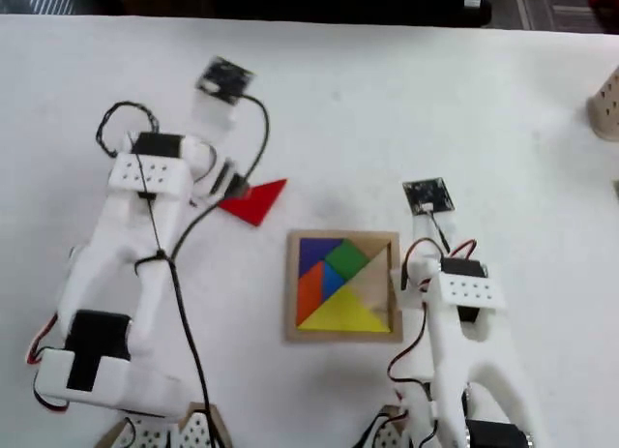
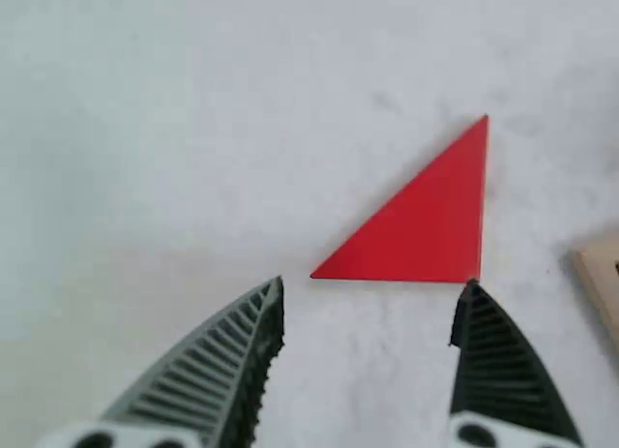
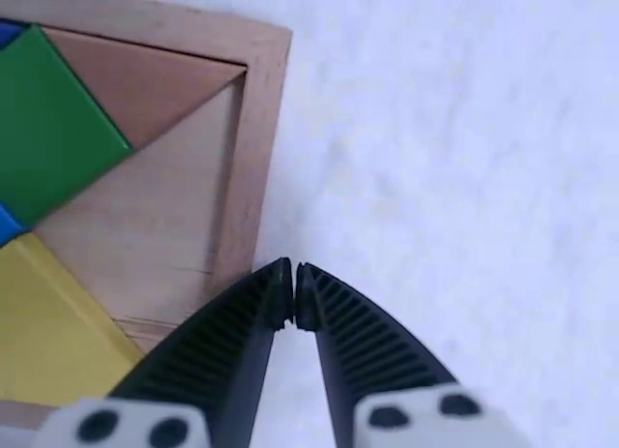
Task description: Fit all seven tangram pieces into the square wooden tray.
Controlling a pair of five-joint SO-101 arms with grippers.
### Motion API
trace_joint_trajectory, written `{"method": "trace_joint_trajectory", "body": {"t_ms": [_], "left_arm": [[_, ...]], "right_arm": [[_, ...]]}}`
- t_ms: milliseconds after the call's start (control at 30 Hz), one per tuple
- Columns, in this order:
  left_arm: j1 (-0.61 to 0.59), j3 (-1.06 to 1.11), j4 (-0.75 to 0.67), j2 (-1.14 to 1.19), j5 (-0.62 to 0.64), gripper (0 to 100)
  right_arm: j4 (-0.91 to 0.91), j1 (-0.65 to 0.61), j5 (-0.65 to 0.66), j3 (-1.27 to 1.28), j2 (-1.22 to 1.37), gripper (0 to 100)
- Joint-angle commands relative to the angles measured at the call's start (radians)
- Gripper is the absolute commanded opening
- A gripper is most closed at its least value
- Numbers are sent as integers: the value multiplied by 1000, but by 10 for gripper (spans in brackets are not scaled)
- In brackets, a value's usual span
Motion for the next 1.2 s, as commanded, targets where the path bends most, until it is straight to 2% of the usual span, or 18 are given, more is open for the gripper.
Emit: {"method": "trace_joint_trajectory", "body": {"t_ms": [0,67,233,367,467,733,933,1000,1167], "left_arm": [[33,-49,87,-4,-290,283],[35,-54,127,-5,-408,283],[33,-52,98,-4,-522,283],[33,-60,-17,68,-489,283],[35,-137,-35,202,-482,284],[41,-470,127,479,-445,355],[59,-612,244,536,-460,356],[62,-637,265,545,-525,355],[90,-726,273,599,-514,353]], "right_arm": [[-16,10,-9,-46,1,18],[-16,10,-9,-46,1,18],[-16,8,-9,-46,1,18],[-16,8,-9,-46,1,18],[-18,5,-9,-46,1,18],[-18,4,26,-43,2,18],[-25,4,26,-41,2,18],[-27,4,26,-41,2,18],[-27,4,26,-41,2,18]]}}
